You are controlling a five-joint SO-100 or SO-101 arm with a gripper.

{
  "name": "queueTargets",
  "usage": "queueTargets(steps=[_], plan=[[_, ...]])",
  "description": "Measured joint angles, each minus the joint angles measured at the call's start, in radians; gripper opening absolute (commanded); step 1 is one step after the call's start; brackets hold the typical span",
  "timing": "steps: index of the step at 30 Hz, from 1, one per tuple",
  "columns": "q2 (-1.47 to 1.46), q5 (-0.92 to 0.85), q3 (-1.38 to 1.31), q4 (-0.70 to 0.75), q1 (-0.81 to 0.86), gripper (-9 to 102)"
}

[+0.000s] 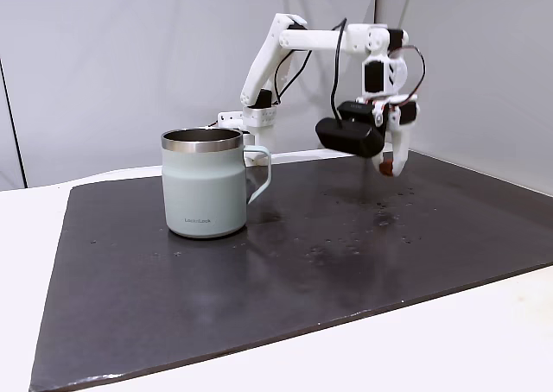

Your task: Grasp a cube and put it in the cup.

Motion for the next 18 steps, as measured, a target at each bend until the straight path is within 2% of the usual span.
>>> queueTargets(steps=[10, 18], plan=[[0.316, -0.041, 0.063, 0.012, 0.078, 2], [0.422, -0.080, 0.069, 0.044, 0.141, 2]])
